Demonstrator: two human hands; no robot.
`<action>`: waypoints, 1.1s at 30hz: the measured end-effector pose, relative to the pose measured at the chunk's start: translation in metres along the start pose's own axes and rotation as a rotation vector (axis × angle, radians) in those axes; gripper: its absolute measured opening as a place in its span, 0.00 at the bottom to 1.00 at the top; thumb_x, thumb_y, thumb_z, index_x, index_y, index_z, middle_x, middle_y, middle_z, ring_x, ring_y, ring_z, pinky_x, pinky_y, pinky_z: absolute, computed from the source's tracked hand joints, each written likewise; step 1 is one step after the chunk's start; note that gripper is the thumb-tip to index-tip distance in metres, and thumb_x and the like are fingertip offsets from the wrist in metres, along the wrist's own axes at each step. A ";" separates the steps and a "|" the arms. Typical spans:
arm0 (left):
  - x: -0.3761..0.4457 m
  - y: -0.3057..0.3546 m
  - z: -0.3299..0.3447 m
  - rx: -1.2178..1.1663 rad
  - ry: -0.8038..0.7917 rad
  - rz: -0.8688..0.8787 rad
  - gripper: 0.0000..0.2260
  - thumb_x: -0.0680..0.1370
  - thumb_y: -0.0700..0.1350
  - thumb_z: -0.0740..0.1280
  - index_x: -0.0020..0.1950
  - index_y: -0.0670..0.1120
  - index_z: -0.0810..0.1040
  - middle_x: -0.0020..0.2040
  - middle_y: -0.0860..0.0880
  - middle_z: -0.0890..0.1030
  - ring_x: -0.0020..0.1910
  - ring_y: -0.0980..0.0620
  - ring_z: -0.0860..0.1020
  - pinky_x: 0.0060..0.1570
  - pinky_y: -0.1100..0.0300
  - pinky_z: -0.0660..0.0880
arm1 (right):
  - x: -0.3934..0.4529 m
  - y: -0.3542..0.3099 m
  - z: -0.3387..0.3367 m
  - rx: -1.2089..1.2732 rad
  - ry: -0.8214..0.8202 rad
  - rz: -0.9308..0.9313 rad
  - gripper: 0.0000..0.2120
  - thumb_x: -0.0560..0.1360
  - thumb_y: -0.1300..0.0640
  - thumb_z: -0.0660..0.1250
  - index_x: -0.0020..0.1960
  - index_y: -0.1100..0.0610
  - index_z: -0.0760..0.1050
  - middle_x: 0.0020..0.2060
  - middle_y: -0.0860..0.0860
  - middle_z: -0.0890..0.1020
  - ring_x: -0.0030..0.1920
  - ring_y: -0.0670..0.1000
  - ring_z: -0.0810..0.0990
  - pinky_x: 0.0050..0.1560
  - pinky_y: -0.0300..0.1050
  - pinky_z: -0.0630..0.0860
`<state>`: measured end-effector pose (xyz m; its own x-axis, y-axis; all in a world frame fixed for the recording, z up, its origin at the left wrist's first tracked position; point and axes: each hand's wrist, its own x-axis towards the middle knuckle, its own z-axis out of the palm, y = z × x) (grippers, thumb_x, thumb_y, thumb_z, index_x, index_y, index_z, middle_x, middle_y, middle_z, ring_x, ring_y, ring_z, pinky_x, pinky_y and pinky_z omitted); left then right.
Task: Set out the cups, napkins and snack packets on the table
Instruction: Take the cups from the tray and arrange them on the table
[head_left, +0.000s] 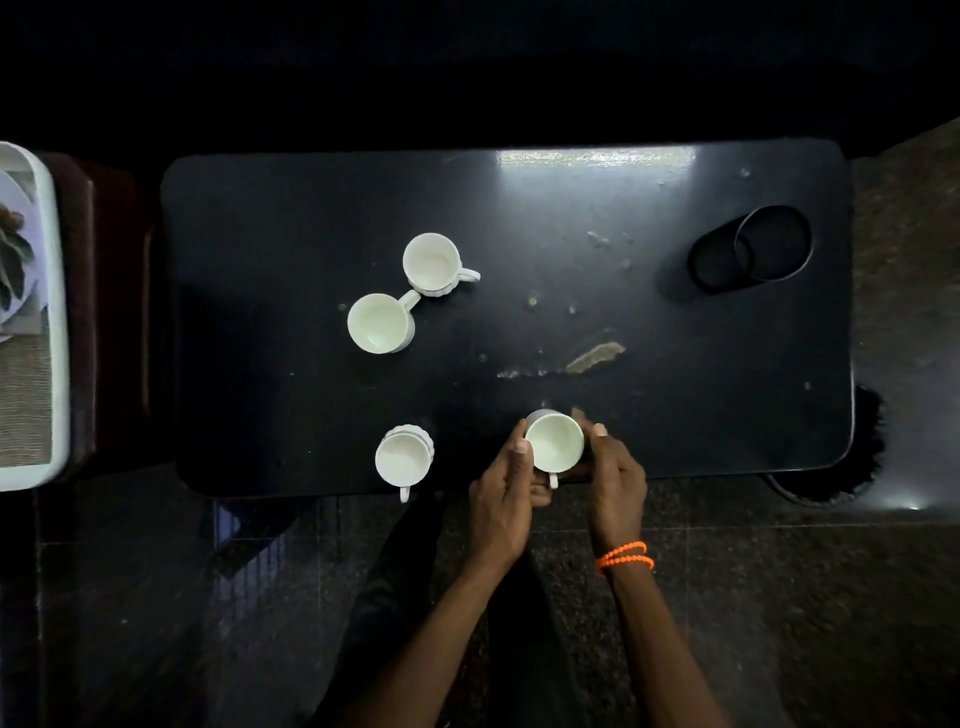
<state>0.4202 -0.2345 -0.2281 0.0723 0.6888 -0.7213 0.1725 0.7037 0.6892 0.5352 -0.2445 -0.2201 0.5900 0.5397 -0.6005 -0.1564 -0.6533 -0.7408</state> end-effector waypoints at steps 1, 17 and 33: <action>-0.001 -0.001 0.001 -0.010 0.008 -0.002 0.14 0.86 0.59 0.56 0.62 0.79 0.74 0.53 0.44 0.87 0.47 0.47 0.89 0.48 0.52 0.86 | -0.001 0.001 0.000 0.008 0.003 -0.005 0.17 0.78 0.41 0.62 0.47 0.49 0.85 0.53 0.55 0.86 0.56 0.58 0.84 0.57 0.69 0.79; -0.006 -0.015 -0.017 -0.003 0.016 -0.020 0.17 0.81 0.68 0.56 0.68 0.75 0.74 0.56 0.53 0.88 0.46 0.55 0.88 0.51 0.48 0.86 | -0.014 0.018 0.010 0.052 0.012 0.016 0.15 0.81 0.49 0.64 0.57 0.56 0.85 0.56 0.53 0.87 0.59 0.56 0.84 0.60 0.69 0.79; 0.022 0.062 -0.060 0.477 0.324 0.380 0.27 0.83 0.63 0.59 0.73 0.47 0.77 0.51 0.49 0.86 0.52 0.46 0.83 0.56 0.45 0.80 | 0.018 -0.046 0.055 -0.171 0.207 -0.381 0.15 0.80 0.48 0.64 0.47 0.57 0.83 0.41 0.47 0.80 0.43 0.39 0.77 0.50 0.41 0.76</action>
<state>0.3737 -0.1650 -0.1973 -0.0716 0.9421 -0.3277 0.6121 0.3009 0.7313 0.5098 -0.1753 -0.2133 0.7287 0.6521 -0.2091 0.2249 -0.5163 -0.8264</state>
